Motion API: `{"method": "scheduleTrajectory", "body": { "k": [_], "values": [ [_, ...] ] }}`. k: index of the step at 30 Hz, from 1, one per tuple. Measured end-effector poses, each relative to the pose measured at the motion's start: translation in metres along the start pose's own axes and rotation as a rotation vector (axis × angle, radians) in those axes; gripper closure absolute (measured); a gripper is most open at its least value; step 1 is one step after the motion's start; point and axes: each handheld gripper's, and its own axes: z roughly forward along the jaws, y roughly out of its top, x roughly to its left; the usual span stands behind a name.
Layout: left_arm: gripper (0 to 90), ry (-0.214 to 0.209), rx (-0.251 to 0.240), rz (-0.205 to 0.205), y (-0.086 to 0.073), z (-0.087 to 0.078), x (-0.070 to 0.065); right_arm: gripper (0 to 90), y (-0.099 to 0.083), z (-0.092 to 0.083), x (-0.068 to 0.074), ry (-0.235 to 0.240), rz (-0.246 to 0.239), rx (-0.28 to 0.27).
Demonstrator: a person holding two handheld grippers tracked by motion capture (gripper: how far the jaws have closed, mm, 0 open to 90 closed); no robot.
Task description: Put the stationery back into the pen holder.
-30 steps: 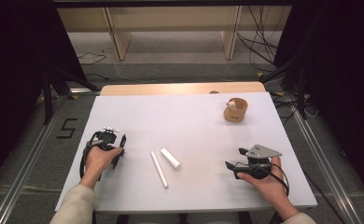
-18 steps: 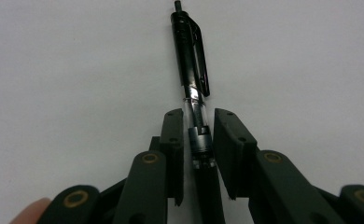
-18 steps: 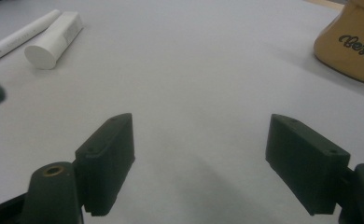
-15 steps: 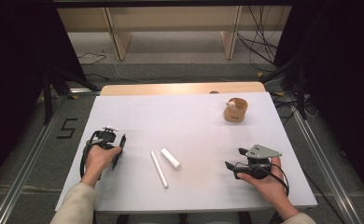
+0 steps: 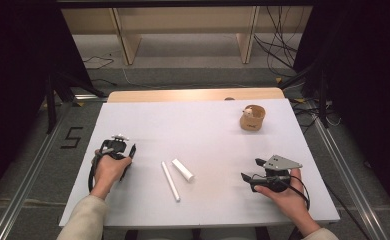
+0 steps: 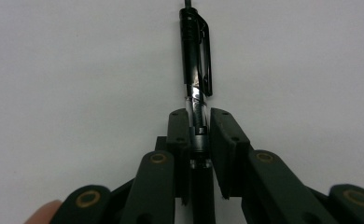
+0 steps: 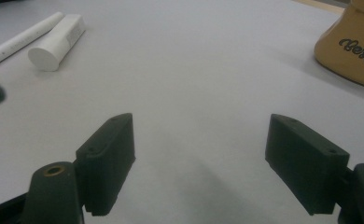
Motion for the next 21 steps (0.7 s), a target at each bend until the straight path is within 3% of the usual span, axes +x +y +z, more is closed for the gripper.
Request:
{"method": "scheduleTrajectory", "body": {
  "k": [8, 21],
  "values": [
    [79.5, 0.025, -0.012, 0.007, -0.0018, -0.0002, -0.0037, 25.1, 0.0001, 0.0000, 0.0001, 0.002, 0.003, -0.002],
    [79.7, -0.011, -0.054, -0.021, -0.0059, -0.0018, 0.0002, 27.1, 0.0006, 0.0003, -0.0001, 0.011, 0.017, -0.024]
  ]
}}
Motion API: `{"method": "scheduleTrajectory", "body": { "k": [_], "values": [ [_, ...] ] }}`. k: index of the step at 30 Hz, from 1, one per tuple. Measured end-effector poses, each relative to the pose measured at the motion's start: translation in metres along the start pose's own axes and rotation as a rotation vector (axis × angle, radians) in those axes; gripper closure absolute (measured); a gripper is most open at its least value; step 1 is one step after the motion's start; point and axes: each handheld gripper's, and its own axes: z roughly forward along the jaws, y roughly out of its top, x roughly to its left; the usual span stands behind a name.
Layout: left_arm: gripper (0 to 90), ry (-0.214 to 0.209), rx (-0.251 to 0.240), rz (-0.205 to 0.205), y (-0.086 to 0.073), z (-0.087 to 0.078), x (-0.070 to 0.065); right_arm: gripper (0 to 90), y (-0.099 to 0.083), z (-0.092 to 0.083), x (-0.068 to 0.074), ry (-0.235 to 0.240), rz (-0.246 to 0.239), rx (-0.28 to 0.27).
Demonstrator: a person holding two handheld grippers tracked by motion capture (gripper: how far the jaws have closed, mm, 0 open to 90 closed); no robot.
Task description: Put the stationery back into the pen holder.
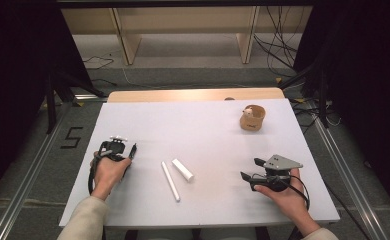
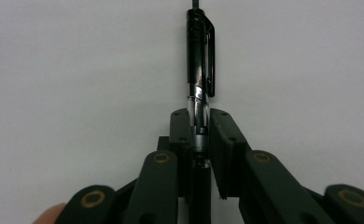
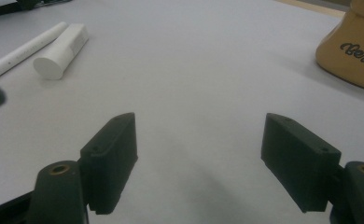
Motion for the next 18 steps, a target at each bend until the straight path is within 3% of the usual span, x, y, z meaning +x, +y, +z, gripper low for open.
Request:
{"method": "scheduleTrajectory", "body": {
  "k": [6, 13, 17, 18],
  "values": [
    [79.8, -0.016, -0.064, -0.004, -0.001, -0.005, 0.001, 27.4, 0.001, 0.000, 0.000, 0.003, 0.012, -0.009],
    [79.8, -0.047, -0.181, 0.000, 0.000, -0.014, -0.003, 27.1, 0.004, 0.003, 0.000, 0.012, 0.041, -0.034],
    [79.7, -0.084, -0.247, 0.010, 0.001, -0.019, -0.009, 27.2, 0.008, 0.007, 0.003, 0.017, 0.059, -0.060],
    [79.7, -0.109, -0.283, 0.020, 0.001, -0.022, -0.014, 27.1, 0.008, 0.007, 0.004, 0.020, 0.061, -0.064]
  ]
}}
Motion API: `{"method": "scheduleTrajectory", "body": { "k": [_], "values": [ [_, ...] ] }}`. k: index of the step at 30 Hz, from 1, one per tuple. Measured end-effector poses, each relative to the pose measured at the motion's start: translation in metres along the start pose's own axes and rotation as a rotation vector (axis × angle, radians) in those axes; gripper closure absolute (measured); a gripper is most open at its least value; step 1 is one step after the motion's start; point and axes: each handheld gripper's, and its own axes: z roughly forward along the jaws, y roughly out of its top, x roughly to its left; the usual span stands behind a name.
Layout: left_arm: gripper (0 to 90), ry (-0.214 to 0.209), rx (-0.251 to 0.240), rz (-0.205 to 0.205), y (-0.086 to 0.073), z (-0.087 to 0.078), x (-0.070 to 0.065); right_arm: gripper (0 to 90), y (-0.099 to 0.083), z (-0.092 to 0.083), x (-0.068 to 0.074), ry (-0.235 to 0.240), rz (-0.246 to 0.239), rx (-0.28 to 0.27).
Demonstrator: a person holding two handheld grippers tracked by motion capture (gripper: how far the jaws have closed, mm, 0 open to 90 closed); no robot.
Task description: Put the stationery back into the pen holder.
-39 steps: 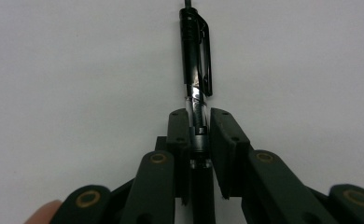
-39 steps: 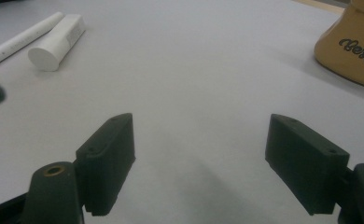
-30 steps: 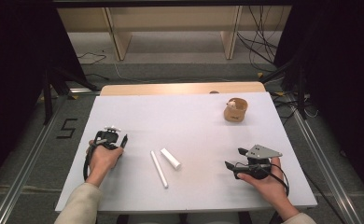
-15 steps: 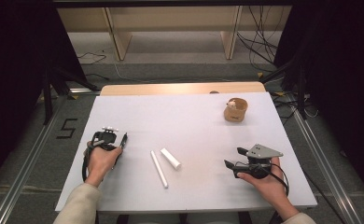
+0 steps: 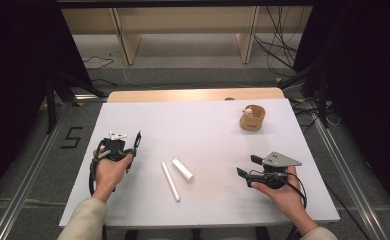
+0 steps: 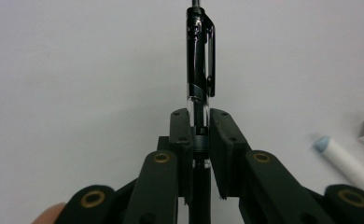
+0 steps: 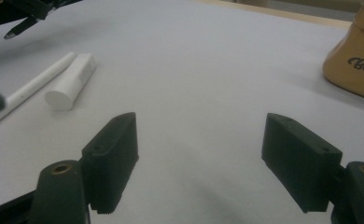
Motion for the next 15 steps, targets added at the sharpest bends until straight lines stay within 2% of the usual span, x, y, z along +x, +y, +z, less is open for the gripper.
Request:
{"method": "scheduleTrajectory", "body": {
  "k": [1, 5, 10, 14, 15],
  "values": [
    [79.7, 0.000, 0.000, 0.000, 0.000, 0.000, 0.000, 27.1, 0.000, 0.000, 0.000, 0.000, 0.000, 0.000],
    [79.7, -0.033, -0.062, 0.007, 0.002, -0.001, -0.013, 27.1, 0.002, 0.003, 0.003, 0.012, 0.012, -0.010],
    [79.7, -0.063, -0.102, 0.051, 0.004, -0.002, -0.031, 27.5, 0.008, 0.010, 0.007, 0.030, 0.013, -0.033],
    [79.7, -0.101, -0.125, 0.063, 0.007, -0.001, -0.046, 27.7, 0.013, 0.017, 0.010, 0.040, 0.016, -0.048],
    [79.7, -0.117, -0.130, 0.080, 0.008, -0.001, -0.055, 27.7, 0.014, 0.019, 0.011, 0.041, 0.018, -0.049]
  ]
}}
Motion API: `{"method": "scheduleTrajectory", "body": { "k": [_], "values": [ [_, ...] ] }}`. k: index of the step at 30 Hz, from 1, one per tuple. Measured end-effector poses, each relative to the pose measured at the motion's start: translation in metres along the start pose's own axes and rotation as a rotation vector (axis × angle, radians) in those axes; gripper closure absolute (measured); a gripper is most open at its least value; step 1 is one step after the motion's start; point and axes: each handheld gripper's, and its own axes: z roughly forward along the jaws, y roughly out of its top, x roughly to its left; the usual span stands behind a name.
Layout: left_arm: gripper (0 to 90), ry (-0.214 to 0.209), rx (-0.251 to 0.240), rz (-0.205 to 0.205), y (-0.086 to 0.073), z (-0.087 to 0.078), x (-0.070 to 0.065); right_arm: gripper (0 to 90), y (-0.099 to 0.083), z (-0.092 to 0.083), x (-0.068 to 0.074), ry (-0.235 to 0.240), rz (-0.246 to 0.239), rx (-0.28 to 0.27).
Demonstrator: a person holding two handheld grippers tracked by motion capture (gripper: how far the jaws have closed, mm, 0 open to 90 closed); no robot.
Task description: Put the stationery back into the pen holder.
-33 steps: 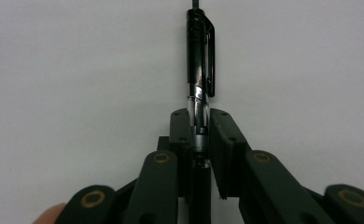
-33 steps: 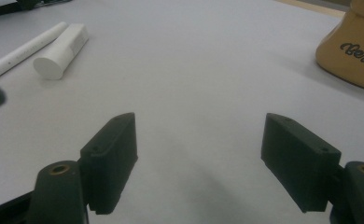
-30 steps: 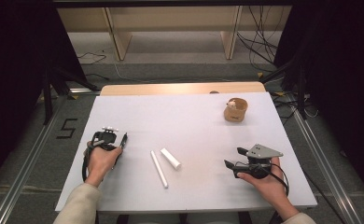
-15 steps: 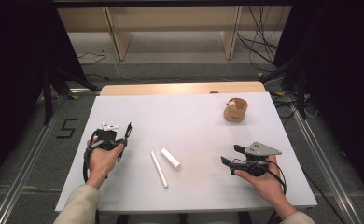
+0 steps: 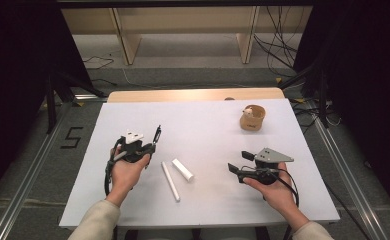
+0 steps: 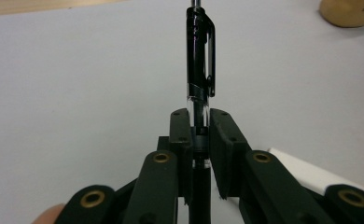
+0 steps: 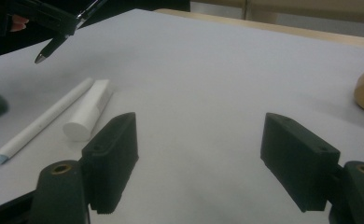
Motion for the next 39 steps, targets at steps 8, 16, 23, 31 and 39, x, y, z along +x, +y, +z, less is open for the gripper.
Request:
{"method": "scheduleTrajectory", "body": {
  "k": [8, 16, 23, 31, 39],
  "values": [
    [79.7, -0.062, -0.011, 0.044, 0.004, 0.007, -0.032, 28.2, 0.011, 0.018, 0.008, 0.028, 0.001, -0.013],
    [79.7, -0.114, -0.005, 0.091, 0.006, 0.014, -0.059, 28.5, 0.023, 0.035, 0.012, 0.047, 0.014, -0.023],
    [79.7, -0.140, -0.005, 0.111, 0.006, 0.020, -0.075, 28.5, 0.032, 0.049, 0.014, 0.059, 0.022, -0.025],
    [79.7, -0.164, 0.006, 0.137, 0.004, 0.025, -0.089, 29.4, 0.042, 0.061, 0.016, 0.074, 0.038, -0.034],
    [79.7, -0.185, 0.014, 0.155, 0.003, 0.029, -0.100, 31.4, 0.046, 0.069, 0.016, 0.083, 0.054, -0.038]
  ]
}}
